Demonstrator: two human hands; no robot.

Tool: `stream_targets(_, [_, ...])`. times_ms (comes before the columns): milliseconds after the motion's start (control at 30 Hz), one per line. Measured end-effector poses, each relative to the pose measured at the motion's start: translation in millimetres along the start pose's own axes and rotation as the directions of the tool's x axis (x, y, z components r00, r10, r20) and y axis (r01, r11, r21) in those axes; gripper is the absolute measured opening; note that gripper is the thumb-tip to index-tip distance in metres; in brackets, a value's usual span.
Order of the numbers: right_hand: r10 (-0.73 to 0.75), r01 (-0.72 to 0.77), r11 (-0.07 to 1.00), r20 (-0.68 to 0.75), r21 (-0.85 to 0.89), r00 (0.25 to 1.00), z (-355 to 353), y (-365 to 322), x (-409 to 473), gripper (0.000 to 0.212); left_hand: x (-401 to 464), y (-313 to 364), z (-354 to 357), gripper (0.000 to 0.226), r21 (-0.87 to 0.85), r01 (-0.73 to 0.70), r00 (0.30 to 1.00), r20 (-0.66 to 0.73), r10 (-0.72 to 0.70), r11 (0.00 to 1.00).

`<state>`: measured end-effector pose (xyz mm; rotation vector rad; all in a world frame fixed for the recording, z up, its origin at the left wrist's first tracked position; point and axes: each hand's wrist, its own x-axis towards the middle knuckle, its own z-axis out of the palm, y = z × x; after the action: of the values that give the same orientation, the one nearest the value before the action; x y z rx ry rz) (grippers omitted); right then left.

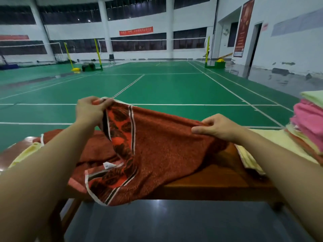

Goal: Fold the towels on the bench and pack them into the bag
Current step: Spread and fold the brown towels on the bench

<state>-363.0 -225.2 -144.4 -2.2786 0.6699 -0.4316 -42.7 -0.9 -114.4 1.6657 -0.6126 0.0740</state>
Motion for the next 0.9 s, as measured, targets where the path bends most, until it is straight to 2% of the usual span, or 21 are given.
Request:
stream_targets(233, [0.11,-0.138,0.985,-0.243,-0.102,0.964,-85.9,15.4,3.0,0.062,22.1,-8.5,-25.9,0.023,-0.136,0.131,0.991,-0.004,-0.133,0.982])
stream_targets(300, [0.132,-0.169,0.976,-0.244,-0.137,0.961,-102.1,20.9,0.1,0.064,28.7,-8.1,-28.8,0.021,-0.157,0.154,0.987,-0.016,-0.159,0.975])
stream_targets(433, [0.176,-0.221,0.92,-0.163,-0.323,0.971,-127.4,31.5,-9.8,0.072,37.8,-1.0,-29.8,0.027,-0.11,0.114,0.991,-0.054,-0.121,0.987])
stream_targets(500, [0.185,-0.235,0.91,-0.174,-0.34,0.967,-139.8,35.5,-17.0,0.074,40.2,0.5,-31.7,0.027,-0.082,0.126,0.991,-0.044,-0.13,0.989])
stream_targets(567, [0.215,-0.256,0.939,-0.19,-0.227,0.958,-148.5,37.5,-24.8,0.058,40.7,-0.7,-33.7,0.023,-0.062,0.181,0.983,0.018,-0.18,0.981])
stream_targets(633, [0.261,-0.267,0.963,-0.155,-0.023,0.953,-152.5,37.2,-32.2,0.039,41.5,-3.4,-33.8,0.023,-0.033,0.228,0.973,0.051,-0.227,0.973])
stream_targets(700, [0.277,-0.263,0.958,-0.121,0.115,0.953,-153.9,35.1,-35.7,0.035,42.3,-5.0,-33.9,0.023,-0.018,0.256,0.966,0.051,-0.255,0.967])
stream_targets(767, [0.275,-0.247,0.953,-0.156,0.177,0.949,-152.1,34.8,-35.0,0.033,42.8,-4.5,-33.2,0.021,-0.005,0.282,0.957,0.066,-0.281,0.959])
stream_targets(900, [0.26,-0.201,0.958,-0.325,0.203,0.909,-142.8,36.8,-26.6,0.028,42.6,4.8,-28.7,0.017,-0.011,0.346,0.931,0.131,-0.342,0.938])
